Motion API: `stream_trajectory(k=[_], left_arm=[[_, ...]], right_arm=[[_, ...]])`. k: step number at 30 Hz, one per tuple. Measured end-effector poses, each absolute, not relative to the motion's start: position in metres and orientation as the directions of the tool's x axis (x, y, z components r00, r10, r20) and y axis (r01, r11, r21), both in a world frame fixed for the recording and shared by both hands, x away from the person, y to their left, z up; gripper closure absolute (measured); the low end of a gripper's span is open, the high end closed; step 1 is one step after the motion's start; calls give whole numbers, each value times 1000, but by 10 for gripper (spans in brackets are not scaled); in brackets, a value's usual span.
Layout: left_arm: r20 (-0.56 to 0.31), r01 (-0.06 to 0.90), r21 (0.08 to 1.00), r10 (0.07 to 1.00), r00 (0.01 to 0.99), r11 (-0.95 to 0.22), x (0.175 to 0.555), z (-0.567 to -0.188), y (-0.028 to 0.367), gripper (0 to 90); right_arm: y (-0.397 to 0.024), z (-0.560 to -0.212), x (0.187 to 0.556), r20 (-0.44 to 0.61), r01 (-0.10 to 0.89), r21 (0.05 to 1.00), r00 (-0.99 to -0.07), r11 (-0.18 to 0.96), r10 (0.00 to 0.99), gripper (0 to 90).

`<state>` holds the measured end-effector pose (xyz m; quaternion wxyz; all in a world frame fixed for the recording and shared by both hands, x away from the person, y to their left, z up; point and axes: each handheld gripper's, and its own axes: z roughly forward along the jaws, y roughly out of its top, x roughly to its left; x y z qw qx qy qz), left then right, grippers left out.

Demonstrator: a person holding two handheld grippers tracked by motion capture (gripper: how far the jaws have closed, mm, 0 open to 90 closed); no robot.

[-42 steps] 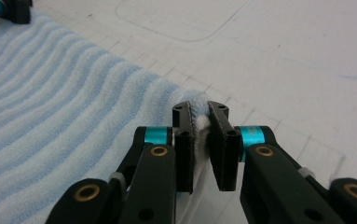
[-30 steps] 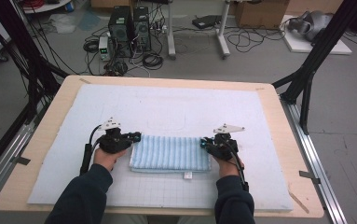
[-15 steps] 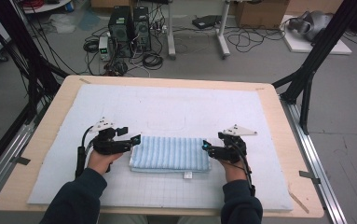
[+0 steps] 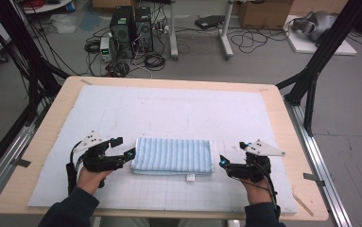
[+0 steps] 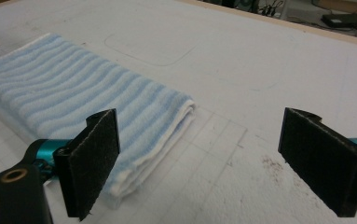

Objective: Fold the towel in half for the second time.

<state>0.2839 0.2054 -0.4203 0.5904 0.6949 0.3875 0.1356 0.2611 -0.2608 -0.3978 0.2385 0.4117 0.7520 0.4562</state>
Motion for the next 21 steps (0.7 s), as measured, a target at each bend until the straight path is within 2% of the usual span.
stream_trajectory(k=[15,21], left_arm=[[-236,322,947,681,693,0,265,-411,212,208],[-228,316,949,692,685,0,259,-409,216,208]], right_arm=[[-276,-390,236,-15,336,910,-560,244,829,112],[-275,-391,233,-9,340,910,-559,239,829,111]])
